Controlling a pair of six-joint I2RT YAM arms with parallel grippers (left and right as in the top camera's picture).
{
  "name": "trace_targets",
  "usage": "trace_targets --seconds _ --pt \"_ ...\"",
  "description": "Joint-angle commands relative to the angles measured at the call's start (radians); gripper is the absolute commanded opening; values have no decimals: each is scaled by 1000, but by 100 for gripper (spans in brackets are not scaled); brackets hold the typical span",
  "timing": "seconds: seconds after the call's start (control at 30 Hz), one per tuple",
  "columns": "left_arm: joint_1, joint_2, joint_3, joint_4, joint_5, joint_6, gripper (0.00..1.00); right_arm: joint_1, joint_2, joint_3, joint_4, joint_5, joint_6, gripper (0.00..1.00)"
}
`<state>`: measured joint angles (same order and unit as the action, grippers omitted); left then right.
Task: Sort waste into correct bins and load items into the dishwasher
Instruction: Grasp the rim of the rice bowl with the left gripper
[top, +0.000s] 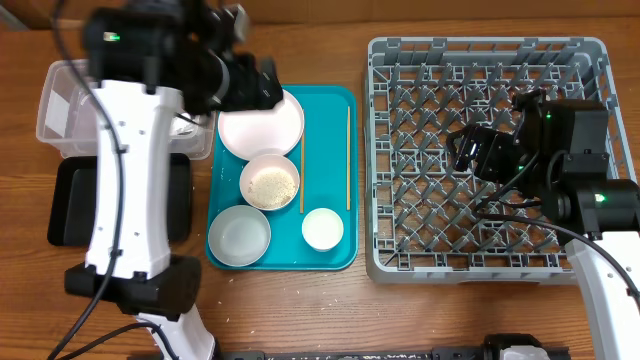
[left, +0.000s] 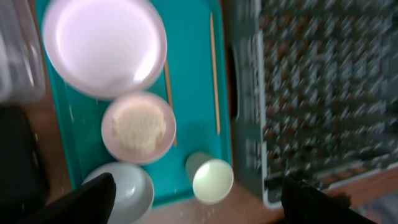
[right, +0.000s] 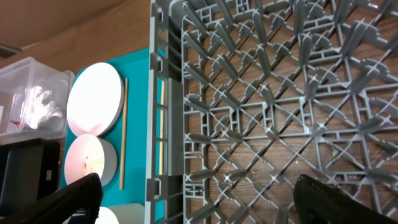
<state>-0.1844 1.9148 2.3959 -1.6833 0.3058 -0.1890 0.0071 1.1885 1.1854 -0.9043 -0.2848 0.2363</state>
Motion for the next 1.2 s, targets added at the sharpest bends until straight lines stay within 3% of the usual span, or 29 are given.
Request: trace_targets --seconds 0.0,0.33,0.67,0.9,1.0,1.07,1.17 --pt "-108 16 -171 14 -159 -111 86 -3 -2 13 7 -9 6 100" --pt "-237 121 -558 350 -205 -274 75 -3 -2 13 -28 -9 6 100" --pt "-242 293 -578 372 -239 -291 53 -3 -2 13 -29 -9 6 100" --pt "-241 361 -578 388 -240 -291 50 -3 -2 13 -30 -9 6 100" --pt "-241 361 -578 399 -256 -291 38 -3 -2 13 -31 -9 6 100" --pt "-241 361 -578 394 -262 -290 25 -3 -2 13 -32 -9 6 100" --pt "-241 361 -574 389 -262 -290 17 -3 -2 13 -34 -9 6 100"
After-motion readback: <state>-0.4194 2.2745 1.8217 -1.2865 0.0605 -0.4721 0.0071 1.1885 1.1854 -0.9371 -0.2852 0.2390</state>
